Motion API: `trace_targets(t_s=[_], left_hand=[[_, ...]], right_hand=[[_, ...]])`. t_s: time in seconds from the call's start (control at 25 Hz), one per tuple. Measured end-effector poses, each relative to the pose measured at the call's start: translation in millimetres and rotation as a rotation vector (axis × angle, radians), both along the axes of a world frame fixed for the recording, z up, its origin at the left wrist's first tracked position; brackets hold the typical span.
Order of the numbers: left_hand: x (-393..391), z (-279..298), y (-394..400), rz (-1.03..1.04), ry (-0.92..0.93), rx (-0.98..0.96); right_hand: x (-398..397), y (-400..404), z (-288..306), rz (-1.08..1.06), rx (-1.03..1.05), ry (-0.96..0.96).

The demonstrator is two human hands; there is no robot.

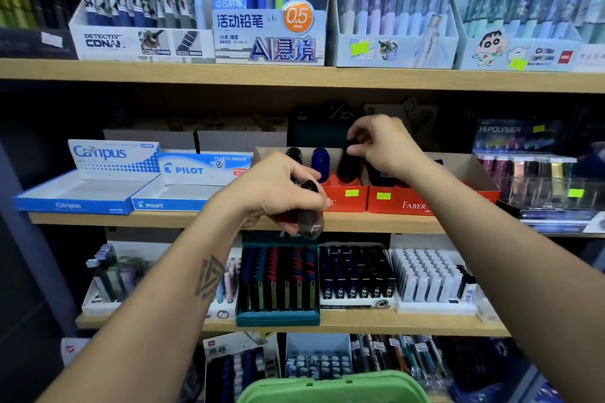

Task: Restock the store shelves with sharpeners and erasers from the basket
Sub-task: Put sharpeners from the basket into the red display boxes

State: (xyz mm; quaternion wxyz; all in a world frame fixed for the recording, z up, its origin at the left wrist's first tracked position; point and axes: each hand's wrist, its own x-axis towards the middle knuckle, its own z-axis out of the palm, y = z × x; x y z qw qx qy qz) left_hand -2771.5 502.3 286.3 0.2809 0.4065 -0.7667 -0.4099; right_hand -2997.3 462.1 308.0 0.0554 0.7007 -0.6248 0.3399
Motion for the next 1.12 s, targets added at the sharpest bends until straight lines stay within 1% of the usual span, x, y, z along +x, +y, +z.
trace_targets(t_s=[0.16,0.32,0.4,0.52,0.56,0.6,0.64,0.68,0.72,0.76,0.8,0.88,0.96,1.04,1.12], left_hand=[[-8.6,-1.7,-0.9,0.008,-0.034,0.035],[-11.6,-2.5,-1.8,0.019,-0.064,0.050],[-10.7,-3.9,-3.4,0.017,-0.053,0.060],[-6.5,-4.4,-5.4,-0.016,0.084,0.087],[-5.2,-4.2,-5.3,-0.035,0.153,0.101],[-5.5,-4.0,-5.2,-0.056,0.223,0.118],[-6.4,-4.9,-5.4,-0.073,0.292,0.134],[-7.7,-5.8,-5.0,-0.081,0.354,0.150],[-9.4,-7.0,-4.3,-0.086,0.407,0.165],[-11.6,-8.1,-3.7,-0.092,0.451,0.179],[-14.5,-9.0,-3.1,-0.101,0.490,0.188],[-20.2,-9.6,-1.6,-0.113,0.555,0.197],[-26.5,-10.1,-0.6,-0.119,0.605,0.201],[-33.3,-11.7,-1.4,-0.128,0.635,0.203],[-38.8,-13.8,-3.1,-0.133,0.664,0.221]], right_hand=[[2.3,-1.8,-6.1,-0.031,-0.034,0.096],[2.6,-1.5,-5.4,-0.028,0.054,0.133],[6.1,-1.1,-9.7,-0.029,0.050,0.150],[6.2,1.3,-10.0,-0.052,0.061,0.228],[6.1,6.0,-9.8,-0.035,0.049,0.207],[4.4,11.5,-11.2,0.015,0.029,0.114],[2.8,19.8,-13.6,0.102,0.007,-0.049],[1.2,29.3,-16.4,0.224,0.015,-0.262],[0.0,41.0,-19.3,0.352,0.081,-0.468],[-1.4,52.6,-22.5,0.460,0.184,-0.634],[-3.3,61.8,-26.1,0.540,0.293,-0.735],[-7.3,71.7,-31.5,0.621,0.425,-0.859],[-10.6,72.8,-34.3,0.616,0.431,-0.932],[-15.9,75.0,-36.3,0.586,0.399,-0.942],[-23.3,78.4,-38.1,0.627,0.392,-0.913]])
